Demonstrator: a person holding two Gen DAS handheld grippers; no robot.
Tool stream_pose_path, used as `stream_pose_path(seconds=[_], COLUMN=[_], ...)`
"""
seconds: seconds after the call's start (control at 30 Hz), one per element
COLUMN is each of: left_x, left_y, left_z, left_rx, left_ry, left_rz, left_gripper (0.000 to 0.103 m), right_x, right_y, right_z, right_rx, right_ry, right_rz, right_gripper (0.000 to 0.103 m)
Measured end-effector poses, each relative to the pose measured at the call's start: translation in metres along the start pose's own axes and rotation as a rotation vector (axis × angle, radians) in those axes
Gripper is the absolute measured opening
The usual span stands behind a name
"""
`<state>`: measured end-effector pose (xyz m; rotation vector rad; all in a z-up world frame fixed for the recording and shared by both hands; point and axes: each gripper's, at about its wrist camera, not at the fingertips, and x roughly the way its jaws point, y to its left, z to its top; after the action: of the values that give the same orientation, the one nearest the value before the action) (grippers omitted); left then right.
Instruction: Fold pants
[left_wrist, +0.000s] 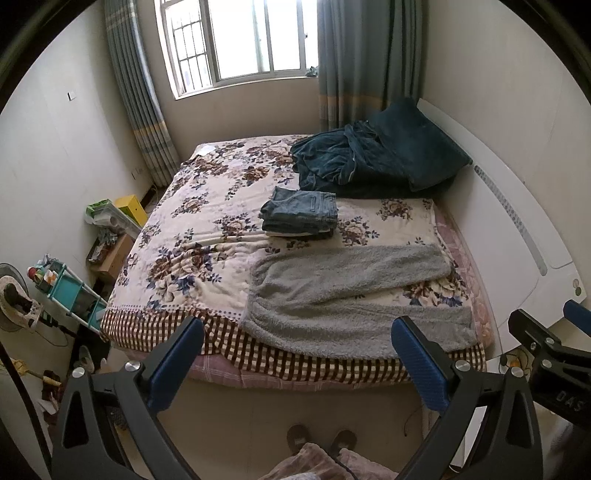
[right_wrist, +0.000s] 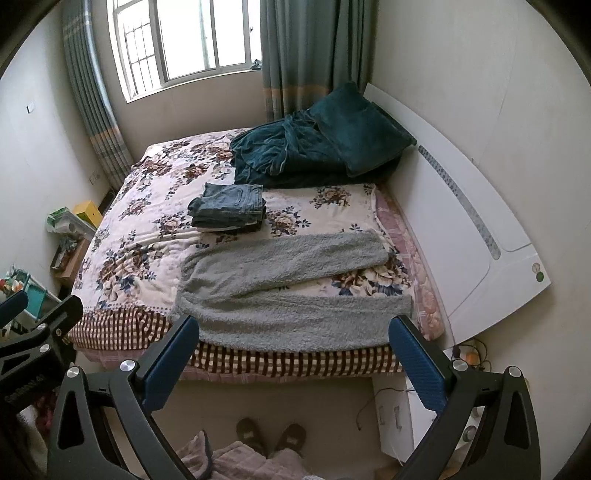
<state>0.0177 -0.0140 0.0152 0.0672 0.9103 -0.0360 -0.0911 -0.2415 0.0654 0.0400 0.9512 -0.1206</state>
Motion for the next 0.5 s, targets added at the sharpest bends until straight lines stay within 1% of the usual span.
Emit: stream_pose_path(seconds=[0.27, 0.5], left_x=[0.0002, -0.002], left_y=[-0.002, -0.0016], left_z=[0.002, 0.0021], left_rx=[-0.001, -0.002], left_ry=[-0.003, -0.002], left_rz=[0.001, 0.001], left_gripper=[0.103, 0.103], right_x=[0.0001, -0.0004], right_y=[0.0019, 0.0034], right_z=[0.0056, 0.0037], right_rx=[-0.008, -0.006], right_ry=[0.0, -0.003], right_rz=[-0.002, -0.002], right_gripper=[0.103, 0.103])
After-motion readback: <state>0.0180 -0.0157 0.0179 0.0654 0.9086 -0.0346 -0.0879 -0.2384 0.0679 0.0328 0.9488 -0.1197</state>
